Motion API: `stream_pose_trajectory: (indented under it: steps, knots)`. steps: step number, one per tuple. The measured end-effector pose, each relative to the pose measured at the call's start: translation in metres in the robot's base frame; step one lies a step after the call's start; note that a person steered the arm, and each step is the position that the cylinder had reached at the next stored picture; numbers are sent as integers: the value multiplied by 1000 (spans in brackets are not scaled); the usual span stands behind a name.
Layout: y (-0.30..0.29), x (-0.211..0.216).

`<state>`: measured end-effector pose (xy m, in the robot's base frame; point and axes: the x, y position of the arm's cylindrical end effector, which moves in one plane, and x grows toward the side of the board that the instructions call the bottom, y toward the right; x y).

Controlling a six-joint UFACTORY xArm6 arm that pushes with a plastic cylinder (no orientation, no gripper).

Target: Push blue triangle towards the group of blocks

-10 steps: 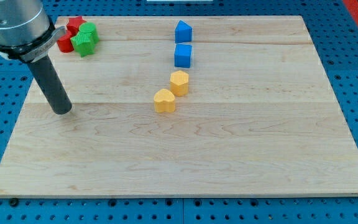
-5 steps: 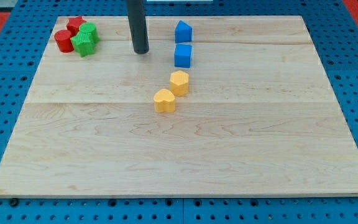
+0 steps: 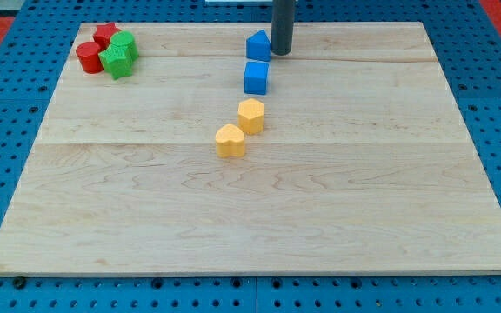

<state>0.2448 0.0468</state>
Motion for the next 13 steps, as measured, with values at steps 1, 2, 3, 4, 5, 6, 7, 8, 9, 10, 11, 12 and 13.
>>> stream_pose_trajectory:
  steps: [1, 2, 3, 4, 5, 6, 7, 8, 9, 10, 11, 12, 13]
  knots:
    - [11, -28]
    - [-61, -20]
    - [-29, -12]
    - [14, -10]
    - [-29, 5]
    - [-67, 5]
    - [-49, 5]
    - [-91, 5]
    - [-107, 6]
    - [-57, 7]
    - [-67, 32]
    - [-87, 56]
    - [-114, 42]
